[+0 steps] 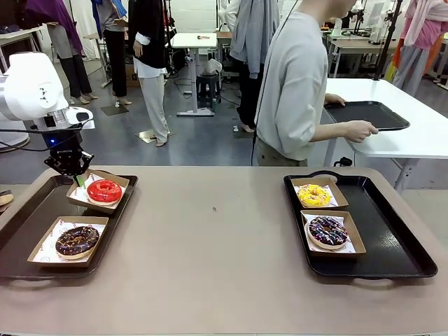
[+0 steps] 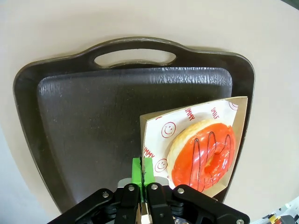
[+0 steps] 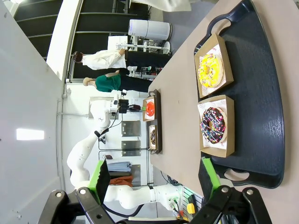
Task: Individually package the donuts and arrange them on the tray.
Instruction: Place the picked Paper togo box on the Handle tray.
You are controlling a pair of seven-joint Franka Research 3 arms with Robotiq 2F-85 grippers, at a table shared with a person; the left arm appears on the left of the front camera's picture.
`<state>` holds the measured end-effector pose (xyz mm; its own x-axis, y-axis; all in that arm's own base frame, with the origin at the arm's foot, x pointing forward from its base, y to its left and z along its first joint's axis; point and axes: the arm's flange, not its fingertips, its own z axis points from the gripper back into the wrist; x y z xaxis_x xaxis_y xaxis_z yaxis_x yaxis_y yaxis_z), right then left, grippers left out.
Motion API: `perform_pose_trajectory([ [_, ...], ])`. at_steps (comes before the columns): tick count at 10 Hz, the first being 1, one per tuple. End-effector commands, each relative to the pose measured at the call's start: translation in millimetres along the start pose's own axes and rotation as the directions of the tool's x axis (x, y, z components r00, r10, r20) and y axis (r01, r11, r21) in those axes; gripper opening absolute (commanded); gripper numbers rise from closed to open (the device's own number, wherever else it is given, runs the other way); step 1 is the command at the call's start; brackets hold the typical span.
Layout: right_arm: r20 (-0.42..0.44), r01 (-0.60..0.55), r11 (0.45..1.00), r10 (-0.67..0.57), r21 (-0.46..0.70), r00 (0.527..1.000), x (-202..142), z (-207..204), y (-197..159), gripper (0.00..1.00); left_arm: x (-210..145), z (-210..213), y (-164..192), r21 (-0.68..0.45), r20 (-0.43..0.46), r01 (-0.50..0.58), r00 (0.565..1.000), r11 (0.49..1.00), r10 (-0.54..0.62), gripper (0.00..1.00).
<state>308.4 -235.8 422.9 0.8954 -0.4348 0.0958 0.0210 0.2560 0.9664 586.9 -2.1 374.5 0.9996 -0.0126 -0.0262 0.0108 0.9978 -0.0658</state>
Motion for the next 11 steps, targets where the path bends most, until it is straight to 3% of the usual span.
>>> perform_pose_trajectory([
  [1, 0.017, -0.004, 1.0, 0.004, -0.002, 1.0, -2.8, -1.9, 0.2, 1.0, 0.5, -6.2, 1.7, 0.007, 0.022, 0.025, 0.999, 1.0, -0.025, 0.01],
  [4, 0.017, -0.004, 1.0, 0.004, -0.002, 1.0, -2.8, -1.9, 0.2, 1.0, 4.9, -13.9, 2.0, 0.015, 0.032, 0.038, 0.999, 0.999, -0.038, 0.01],
  [5, 0.017, -0.004, 1.0, 0.004, -0.002, 1.0, -2.8, -1.9, 0.2, 1.0, 5.6, -13.8, 2.0, 0.02, 0.034, 0.041, 0.999, 0.999, -0.042, 0.61],
  [6, 0.017, -0.004, 1.0, 0.004, -0.002, 1.0, -2.8, -1.9, 0.2, 1.0, 4.9, -12.0, 2.2, 0.028, 0.037, 0.045, 0.998, 0.999, -0.046, 0.61],
  [7, 0.017, -0.004, 1.0, 0.004, -0.002, 1.0, -2.8, -1.9, 0.2, 1.0, 2.1, -7.6, 2.0, 0.037, 0.047, 0.051, 0.998, 0.998, -0.053, 1.0],
  [8, 0.017, -0.004, 1.0, 0.004, -0.002, 1.0, -2.8, -1.9, 0.2, 1.0, -1.6, -1.9, 2.8, 0.044, 0.056, 0.05, 0.997, 0.998, -0.053, 0.64],
  [9, 0.017, -0.004, 1.0, 0.004, -0.002, 1.0, -2.8, -1.9, 0.2, 1.0, -5.5, 5.3, 4.5, 0.039, 0.072, 0.055, 0.996, 0.998, -0.058, 1.0],
  [10, 0.017, -0.004, 1.0, 0.004, -0.002, 1.0, -2.8, -1.9, 0.2, 1.0, -6.8, 10.0, 6.5, 0.03, 0.076, 0.052, 0.996, 0.998, -0.054, 0.84],
  [11, 0.017, -0.004, 1.0, 0.004, -0.002, 1.0, -2.8, -1.9, 0.2, 1.0, -7.5, 11.5, 6.7, 0.029, 0.076, 0.052, 0.996, 0.998, -0.055, 1.0],
])
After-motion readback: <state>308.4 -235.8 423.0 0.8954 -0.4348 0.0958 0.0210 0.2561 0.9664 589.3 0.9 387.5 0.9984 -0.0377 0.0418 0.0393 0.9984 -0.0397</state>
